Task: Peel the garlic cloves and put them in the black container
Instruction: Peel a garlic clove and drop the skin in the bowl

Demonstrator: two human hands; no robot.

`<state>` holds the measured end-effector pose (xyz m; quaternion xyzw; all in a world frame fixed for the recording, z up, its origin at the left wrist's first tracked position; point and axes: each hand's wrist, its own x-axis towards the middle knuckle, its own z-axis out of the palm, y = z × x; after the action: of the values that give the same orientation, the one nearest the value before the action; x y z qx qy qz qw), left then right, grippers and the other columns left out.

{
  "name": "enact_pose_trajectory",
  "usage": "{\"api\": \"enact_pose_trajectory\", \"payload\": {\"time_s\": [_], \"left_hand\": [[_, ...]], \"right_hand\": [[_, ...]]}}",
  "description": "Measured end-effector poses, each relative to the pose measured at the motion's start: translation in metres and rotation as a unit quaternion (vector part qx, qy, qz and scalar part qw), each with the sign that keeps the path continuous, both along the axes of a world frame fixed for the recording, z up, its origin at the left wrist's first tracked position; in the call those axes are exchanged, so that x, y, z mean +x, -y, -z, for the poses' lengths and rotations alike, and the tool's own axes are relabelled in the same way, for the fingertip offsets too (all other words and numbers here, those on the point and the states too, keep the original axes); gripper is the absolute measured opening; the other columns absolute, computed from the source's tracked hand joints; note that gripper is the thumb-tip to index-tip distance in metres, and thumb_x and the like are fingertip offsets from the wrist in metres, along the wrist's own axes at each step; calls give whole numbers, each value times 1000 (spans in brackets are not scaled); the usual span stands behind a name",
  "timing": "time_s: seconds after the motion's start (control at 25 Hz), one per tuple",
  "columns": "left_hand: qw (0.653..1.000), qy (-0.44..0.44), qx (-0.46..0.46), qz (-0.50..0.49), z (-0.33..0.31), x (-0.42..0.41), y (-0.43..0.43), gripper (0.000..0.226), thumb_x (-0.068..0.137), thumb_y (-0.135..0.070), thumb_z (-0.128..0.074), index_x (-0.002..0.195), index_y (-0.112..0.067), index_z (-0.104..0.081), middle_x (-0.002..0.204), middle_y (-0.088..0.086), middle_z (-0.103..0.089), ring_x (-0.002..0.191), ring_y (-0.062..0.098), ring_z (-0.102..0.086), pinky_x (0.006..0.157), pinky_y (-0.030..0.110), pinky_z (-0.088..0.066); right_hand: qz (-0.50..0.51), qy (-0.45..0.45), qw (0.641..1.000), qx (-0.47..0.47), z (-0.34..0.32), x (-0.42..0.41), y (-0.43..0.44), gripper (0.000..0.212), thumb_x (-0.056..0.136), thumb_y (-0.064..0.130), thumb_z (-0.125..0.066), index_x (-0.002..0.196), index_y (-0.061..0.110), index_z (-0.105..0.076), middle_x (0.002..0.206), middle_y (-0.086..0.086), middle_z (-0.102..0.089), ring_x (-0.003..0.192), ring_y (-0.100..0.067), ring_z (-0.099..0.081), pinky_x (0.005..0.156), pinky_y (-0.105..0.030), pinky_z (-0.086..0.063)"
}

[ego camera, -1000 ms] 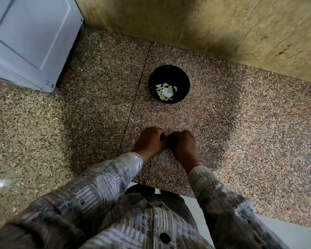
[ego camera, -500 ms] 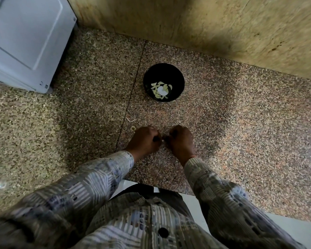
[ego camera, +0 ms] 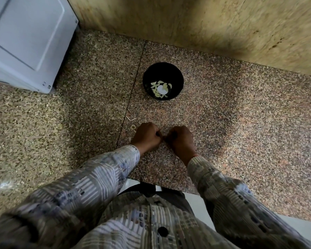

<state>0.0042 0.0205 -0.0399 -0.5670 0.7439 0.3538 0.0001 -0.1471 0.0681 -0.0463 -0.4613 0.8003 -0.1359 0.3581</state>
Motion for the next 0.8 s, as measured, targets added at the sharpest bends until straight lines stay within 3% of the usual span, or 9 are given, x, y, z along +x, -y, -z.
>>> {"api": "enact_pose_trajectory", "payload": {"time_s": [0.16, 0.28, 0.4, 0.56, 0.72, 0.8], "left_hand": [[1000, 14, 10, 11, 0, -1, 6, 12, 75, -19, -75, 68, -9, -75, 66, 6, -72, 63, 20, -68, 61, 32, -58], [1000, 10, 14, 8, 5, 1, 6, 9, 73, -21, -75, 71, -13, -78, 67, 2, -73, 63, 16, -69, 61, 31, -59], [1000, 1, 14, 0, 4, 1, 3, 6, 75, -18, -76, 70, -15, -77, 69, 0, -74, 65, 14, -68, 60, 24, -50], [1000, -21, -5, 2, -2, 1, -6, 5, 80, -15, -78, 79, -20, -77, 82, 0, -76, 72, 12, -65, 68, 20, -41], [995, -64, -39, -69, -10, 8, -22, 16, 87, -9, -74, 98, -18, -81, 100, -1, -79, 85, 5, -65, 79, 17, -48], [990, -60, -56, -119, -12, 8, -36, 18, 87, -11, -74, 102, -17, -81, 104, 0, -79, 91, 8, -69, 79, 14, -46]], "right_hand": [[19, 8, 1000, -2, -6, -2, 2, 17, 86, 30, -81, 80, 15, -74, 75, -1, -69, 67, -16, -65, 60, -23, -43], [-31, -43, 998, -24, 1, 1, -6, 21, 92, 36, -73, 88, 16, -71, 94, -7, -61, 83, -24, -60, 67, -28, -41], [-102, -20, 992, -65, 4, -6, -19, 9, 95, 32, -69, 99, 25, -73, 97, -2, -50, 87, -22, -54, 70, -32, -46], [-163, -34, 979, -115, 6, -8, -36, 15, 96, 28, -67, 108, 32, -74, 100, 0, -55, 95, -20, -48, 74, -34, -45], [-158, -26, 979, -131, 1, -4, -36, 18, 93, 11, -60, 82, 21, -70, 85, -1, -62, 83, -27, -58, 69, -38, -50], [-141, 8, 983, -115, -4, -10, -28, 19, 95, 11, -60, 81, 13, -73, 83, -7, -68, 76, -27, -63, 67, -38, -52]]}}
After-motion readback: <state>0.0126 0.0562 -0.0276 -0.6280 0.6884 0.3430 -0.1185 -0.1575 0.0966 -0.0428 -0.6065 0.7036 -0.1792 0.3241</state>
